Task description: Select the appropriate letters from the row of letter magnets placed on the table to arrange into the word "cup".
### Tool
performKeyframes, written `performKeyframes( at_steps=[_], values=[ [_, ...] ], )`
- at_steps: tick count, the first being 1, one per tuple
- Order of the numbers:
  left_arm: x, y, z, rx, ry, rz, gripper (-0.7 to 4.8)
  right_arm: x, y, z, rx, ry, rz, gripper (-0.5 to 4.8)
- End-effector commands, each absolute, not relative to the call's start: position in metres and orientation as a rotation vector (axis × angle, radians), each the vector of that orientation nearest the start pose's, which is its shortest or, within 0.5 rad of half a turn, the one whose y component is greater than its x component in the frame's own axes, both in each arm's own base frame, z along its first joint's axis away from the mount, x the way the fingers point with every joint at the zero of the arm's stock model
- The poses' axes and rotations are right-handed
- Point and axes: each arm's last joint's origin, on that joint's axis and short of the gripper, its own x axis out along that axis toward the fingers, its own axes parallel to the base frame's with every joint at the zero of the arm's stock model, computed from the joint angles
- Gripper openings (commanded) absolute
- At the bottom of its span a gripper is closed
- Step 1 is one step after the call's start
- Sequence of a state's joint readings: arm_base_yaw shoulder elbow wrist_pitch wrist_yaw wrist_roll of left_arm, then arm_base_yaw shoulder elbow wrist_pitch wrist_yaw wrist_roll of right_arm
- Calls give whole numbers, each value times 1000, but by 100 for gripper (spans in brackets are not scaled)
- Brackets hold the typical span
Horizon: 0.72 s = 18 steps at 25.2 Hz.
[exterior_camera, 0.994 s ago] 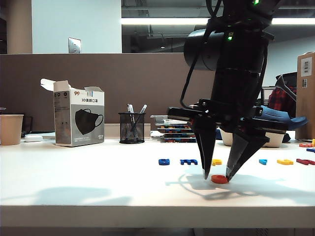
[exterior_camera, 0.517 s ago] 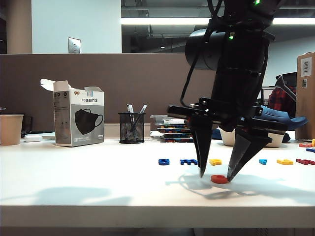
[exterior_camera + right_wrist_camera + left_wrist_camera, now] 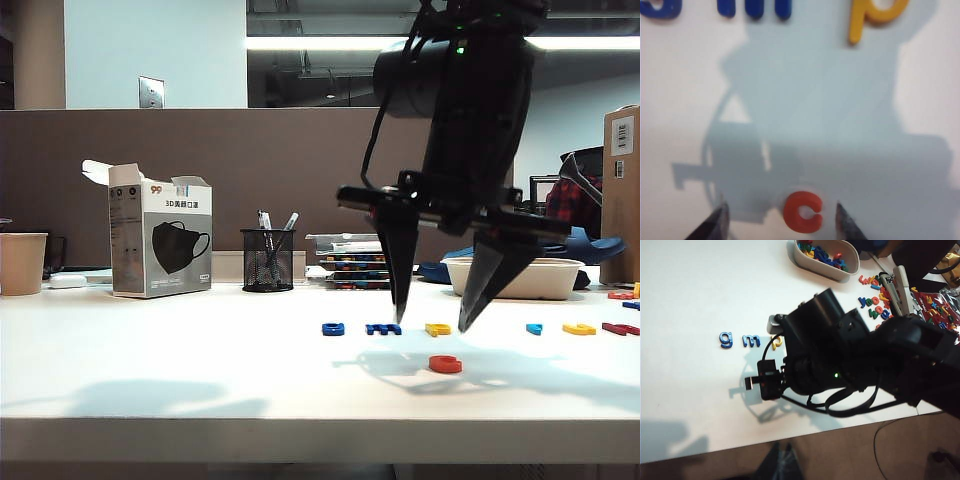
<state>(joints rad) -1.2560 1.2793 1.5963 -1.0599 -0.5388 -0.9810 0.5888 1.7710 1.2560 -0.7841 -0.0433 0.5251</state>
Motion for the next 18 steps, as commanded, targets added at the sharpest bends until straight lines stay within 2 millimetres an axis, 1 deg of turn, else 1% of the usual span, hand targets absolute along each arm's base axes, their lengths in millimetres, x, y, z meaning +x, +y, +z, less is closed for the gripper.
performKeyframes(
  at_steps=[1, 3, 5, 9, 12, 15, 18],
  values=[
    [84, -210, 429, -332, 722, -375, -5, 288, 189, 214, 48, 1336, 184, 266],
    [84, -210, 429, -332, 723, -375, -5, 291, 189, 224, 41, 1319, 171, 266],
    [84, -210, 429, -332, 723, -375, -5, 296, 188, 239, 24, 1282, 169, 266],
    [84, -210, 429, -331, 723, -375, -5, 303, 184, 256, 33, 1255, 175, 266],
    [84, -210, 429, -331, 723, -375, -5, 309, 174, 265, 30, 1257, 163, 266],
    [84, -210, 429, -332, 722, -375, -5, 317, 158, 274, 21, 1246, 133, 266],
    [84, -210, 429, -332, 723, -376, -5, 324, 144, 279, 2, 1237, 117, 266]
  ],
)
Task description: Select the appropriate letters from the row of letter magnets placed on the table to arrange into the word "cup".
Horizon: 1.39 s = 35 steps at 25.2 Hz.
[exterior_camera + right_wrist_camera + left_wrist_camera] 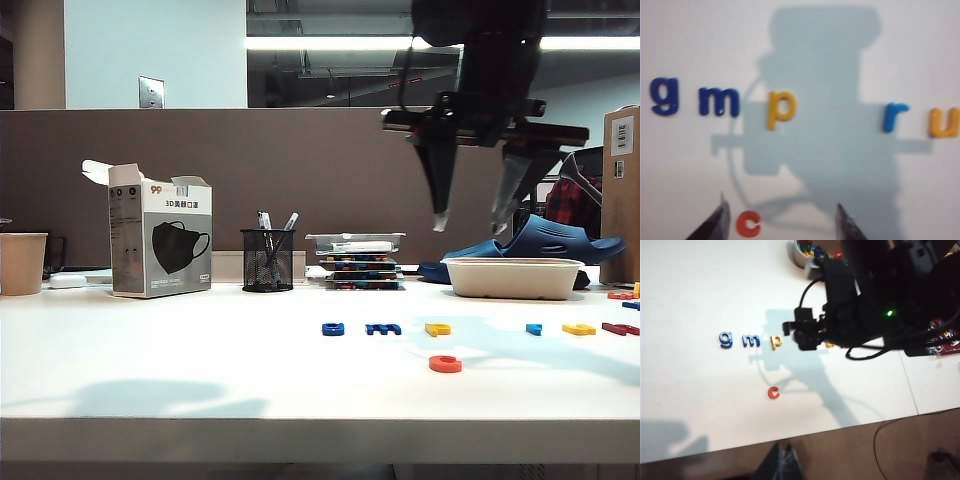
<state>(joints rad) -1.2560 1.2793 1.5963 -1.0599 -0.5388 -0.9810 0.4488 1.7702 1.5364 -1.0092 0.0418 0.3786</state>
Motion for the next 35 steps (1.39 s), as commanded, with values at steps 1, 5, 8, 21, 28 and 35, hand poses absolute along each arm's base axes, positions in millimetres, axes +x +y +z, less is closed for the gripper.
performKeyframes(
  at_steps=[1, 5, 8, 21, 28, 35],
  values=[
    [84, -210, 429, -332, 723, -375, -5, 326, 138, 279, 3, 1238, 108, 266],
    [84, -210, 429, -332, 723, -376, -5, 333, 111, 279, 18, 1260, 59, 266],
    [84, -210, 429, -332, 723, -376, -5, 338, 89, 278, 23, 1278, 24, 266],
    [84, -210, 429, -332, 722, -375, -5, 360, 65, 253, -9, 1318, 78, 266],
    [84, -210, 429, -332, 723, -376, -5, 375, 54, 223, -3, 1378, 78, 265],
    [84, -210, 429, -332, 723, -375, -5, 379, 55, 216, -14, 1384, 100, 265]
  ],
)
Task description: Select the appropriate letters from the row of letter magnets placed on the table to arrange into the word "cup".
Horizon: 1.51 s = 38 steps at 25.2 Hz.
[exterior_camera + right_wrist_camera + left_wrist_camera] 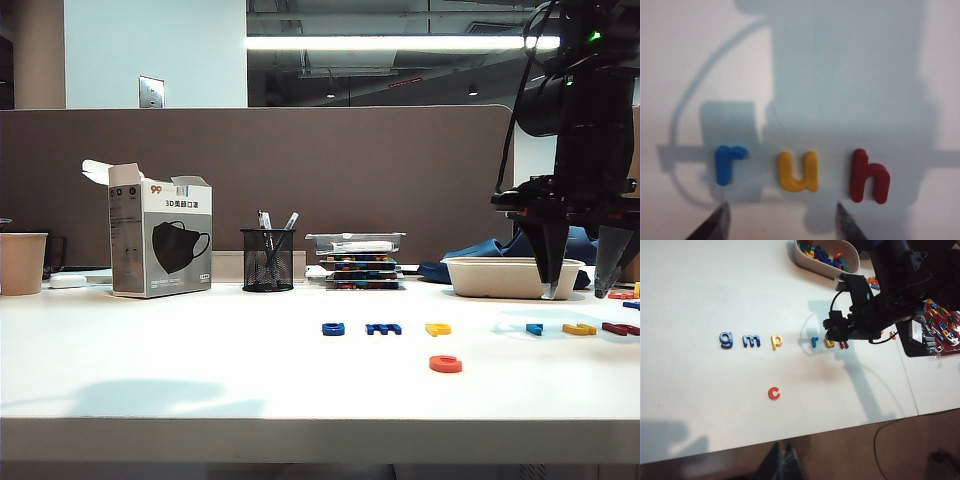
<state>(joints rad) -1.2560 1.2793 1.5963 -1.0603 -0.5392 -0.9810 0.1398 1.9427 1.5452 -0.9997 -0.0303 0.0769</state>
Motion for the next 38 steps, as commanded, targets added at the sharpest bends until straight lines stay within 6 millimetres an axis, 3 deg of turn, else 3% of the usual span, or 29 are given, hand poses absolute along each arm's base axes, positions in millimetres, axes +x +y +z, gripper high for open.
performKeyframes(
  at_steps=[1, 14, 20, 31, 38],
  values=[
    [84, -210, 429, -332, 723, -375, -5, 379, 55, 216, -15, 1387, 100, 265],
    [84, -210, 429, -332, 723, -376, -5, 384, 53, 201, -29, 1418, 128, 262],
    [84, -210, 429, -332, 723, -376, -5, 387, 44, 201, -13, 1407, 116, 261],
    [84, -210, 429, -332, 723, -376, -5, 388, 46, 200, -5, 1401, 131, 261],
    [84, -210, 429, -332, 722, -375, -5, 390, 46, 187, 4, 1441, 140, 261]
  ],
)
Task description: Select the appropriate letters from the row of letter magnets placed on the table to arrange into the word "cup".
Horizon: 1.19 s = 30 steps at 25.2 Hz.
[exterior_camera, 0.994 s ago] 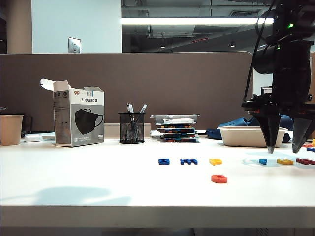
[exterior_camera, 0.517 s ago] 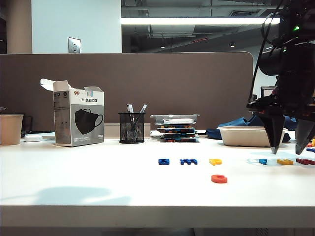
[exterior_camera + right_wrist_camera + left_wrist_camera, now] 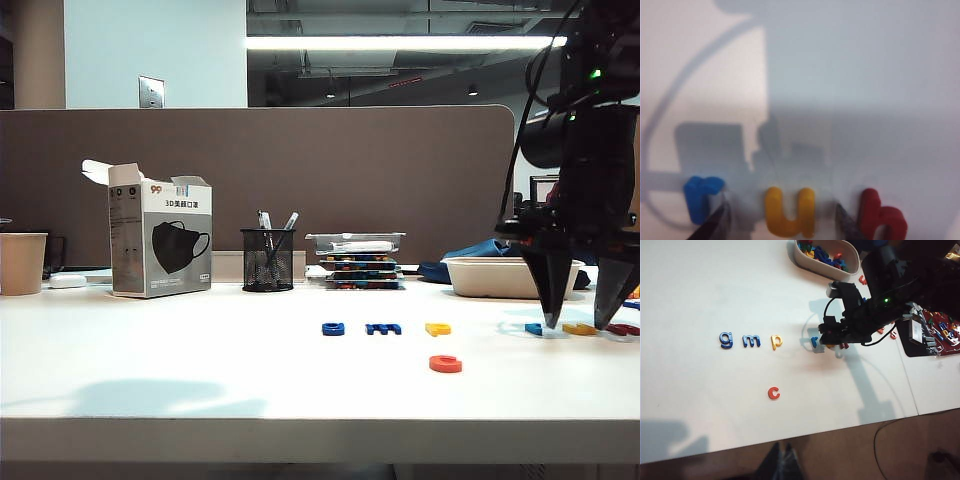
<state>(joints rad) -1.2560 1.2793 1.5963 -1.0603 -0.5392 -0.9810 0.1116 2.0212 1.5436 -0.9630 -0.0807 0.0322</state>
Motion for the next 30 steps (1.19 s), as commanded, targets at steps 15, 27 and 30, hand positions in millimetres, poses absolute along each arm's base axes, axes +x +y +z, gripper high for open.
performKeyframes(
  at_steps=[15, 27, 30],
  values=[
    [84, -210, 429, -332, 723, -376, -5, 391, 46, 187, 2, 1436, 137, 237],
    [84, -210, 429, -332, 722, -375, -5, 389, 46, 178, -6, 1491, 126, 230],
    [84, -210, 429, -332, 722, -375, -5, 390, 46, 174, -8, 1502, 124, 230]
  ],
)
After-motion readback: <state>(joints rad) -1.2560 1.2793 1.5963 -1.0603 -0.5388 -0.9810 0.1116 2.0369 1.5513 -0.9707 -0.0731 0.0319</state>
